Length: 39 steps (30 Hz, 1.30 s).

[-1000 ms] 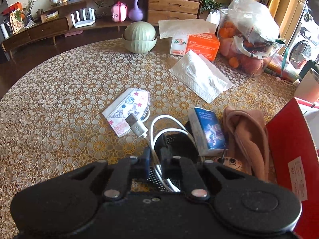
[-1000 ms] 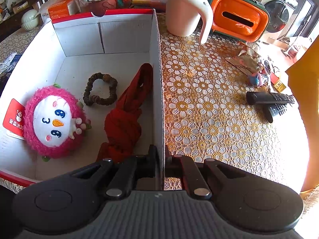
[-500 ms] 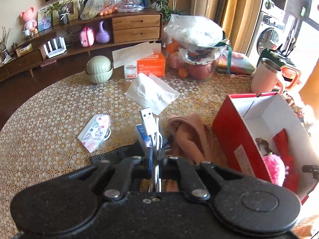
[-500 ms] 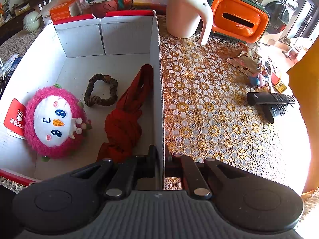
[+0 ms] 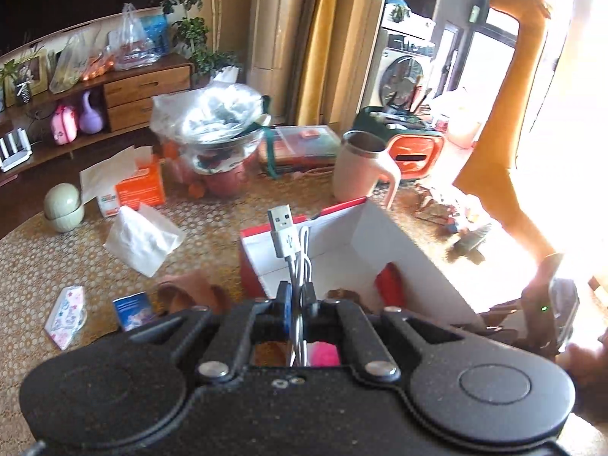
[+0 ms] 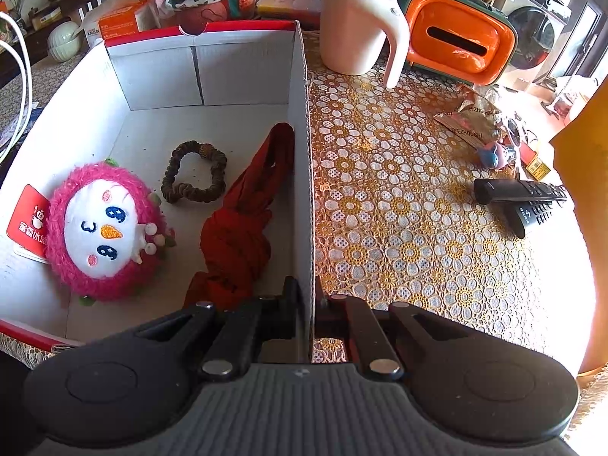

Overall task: Organize objects
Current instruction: 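Carry the white cable into the shoebox and lower it onto the plush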

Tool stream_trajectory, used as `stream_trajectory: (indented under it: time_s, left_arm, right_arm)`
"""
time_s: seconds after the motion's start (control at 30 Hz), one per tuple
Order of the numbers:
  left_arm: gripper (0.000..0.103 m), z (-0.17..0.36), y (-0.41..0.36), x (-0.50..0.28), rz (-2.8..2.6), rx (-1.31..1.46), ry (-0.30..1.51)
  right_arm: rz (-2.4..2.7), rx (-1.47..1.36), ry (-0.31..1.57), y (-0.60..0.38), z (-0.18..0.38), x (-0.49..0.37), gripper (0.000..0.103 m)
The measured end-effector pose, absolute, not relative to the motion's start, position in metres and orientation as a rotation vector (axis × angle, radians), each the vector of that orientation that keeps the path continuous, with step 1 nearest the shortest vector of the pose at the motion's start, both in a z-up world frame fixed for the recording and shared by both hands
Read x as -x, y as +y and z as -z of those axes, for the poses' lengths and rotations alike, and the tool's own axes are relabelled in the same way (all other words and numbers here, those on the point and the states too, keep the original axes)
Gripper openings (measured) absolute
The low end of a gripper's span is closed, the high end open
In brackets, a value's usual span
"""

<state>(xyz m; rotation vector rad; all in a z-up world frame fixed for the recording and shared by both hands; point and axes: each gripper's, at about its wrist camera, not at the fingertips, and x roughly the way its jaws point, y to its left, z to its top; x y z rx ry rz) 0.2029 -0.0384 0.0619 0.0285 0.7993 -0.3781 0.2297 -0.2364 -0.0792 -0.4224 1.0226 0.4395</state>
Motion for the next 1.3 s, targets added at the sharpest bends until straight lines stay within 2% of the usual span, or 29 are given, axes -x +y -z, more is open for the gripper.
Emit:
stream_trajectory:
  time_s: [0.37,0.83,1.13,1.3]
  left_arm:
    - [0.004,-0.02,-0.139,-0.221,0.517,-0.069,0.879]
    - [0.004,0.039,-0.158,-0.258,0.459,-0.106,0.987]
    - [0.011,0.064,-0.152,-0.272,0.417,-0.15,1.05]
    - [0.02,0.074,-0.149,-0.275,0.403,-0.155,1.091]
  right_arm:
    - [-0.458,0.403,1.03,-0.24,0.081,-0.234,0.005]
    - [-0.477,0.417,1.025,-0.241,0.082,-0.232,0.005]
    - [-0.477,0.419,1.026,-0.241,0.082,-0.231,0.005]
    - [-0.476,0.419,1.027,-0.241,0.082,-0.231,0.005]
